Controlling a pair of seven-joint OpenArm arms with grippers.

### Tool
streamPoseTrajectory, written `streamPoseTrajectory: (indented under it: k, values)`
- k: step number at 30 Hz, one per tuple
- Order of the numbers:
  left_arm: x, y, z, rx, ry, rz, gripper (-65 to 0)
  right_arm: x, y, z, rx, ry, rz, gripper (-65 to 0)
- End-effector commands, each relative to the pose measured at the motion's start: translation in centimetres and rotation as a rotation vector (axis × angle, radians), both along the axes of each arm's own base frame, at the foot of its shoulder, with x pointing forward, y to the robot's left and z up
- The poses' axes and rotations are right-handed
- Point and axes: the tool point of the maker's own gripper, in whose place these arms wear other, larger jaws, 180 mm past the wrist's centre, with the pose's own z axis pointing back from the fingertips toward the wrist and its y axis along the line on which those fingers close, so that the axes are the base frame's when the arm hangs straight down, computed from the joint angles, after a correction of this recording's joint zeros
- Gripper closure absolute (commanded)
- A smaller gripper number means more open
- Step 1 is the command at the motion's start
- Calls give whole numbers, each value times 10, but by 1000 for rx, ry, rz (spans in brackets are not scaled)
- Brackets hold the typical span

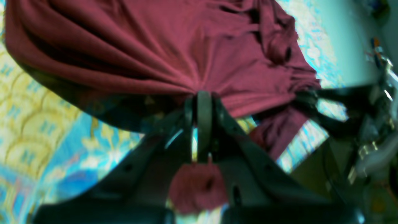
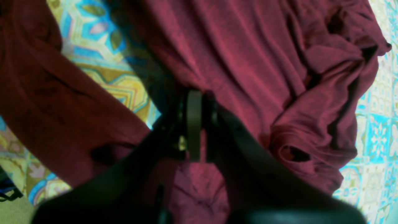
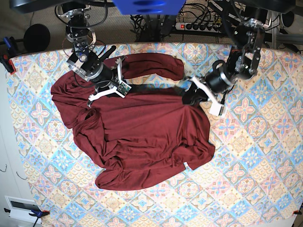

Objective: Layout the t-shirt on the table in an organized manner, then fold the t-shirt properly
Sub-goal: 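Drag the hem with the left gripper back toward the left arm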

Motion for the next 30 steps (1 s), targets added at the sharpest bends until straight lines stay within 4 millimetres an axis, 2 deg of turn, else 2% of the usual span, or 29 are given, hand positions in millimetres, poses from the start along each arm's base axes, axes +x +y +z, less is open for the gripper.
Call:
streamPoseTrajectory:
  k: [1, 5, 11, 15, 21, 23, 25, 30]
  values:
    - [-4, -3, 23, -20, -57, -22, 0, 6, 0, 10, 13, -35, -2, 0]
    - [-28, 6, 18, 25, -24, -52, 0, 10, -12, 11, 4, -42, -35, 0]
    - [-43, 20, 5, 84, 22, -75, 0, 8, -13, 9, 1, -33, -39, 0]
    - [-38, 31, -4, 154, 15, -65, 0, 7, -12, 9, 0, -32, -35, 0]
    - [-10, 43, -2, 210, -42, -25, 0, 5, -13, 7, -8, -26, -32, -8]
    - [-2, 53, -8, 217, -31, 9, 0, -4, -18, 0, -30, 0, -31, -38]
    - [-4, 58, -22, 225, 9, 17, 0, -12, -28, -8, -76, 37, -41, -85]
    - [-21, 44, -40, 218, 70, -31, -133, -14, -32, -11, -96, 52, -48, -139]
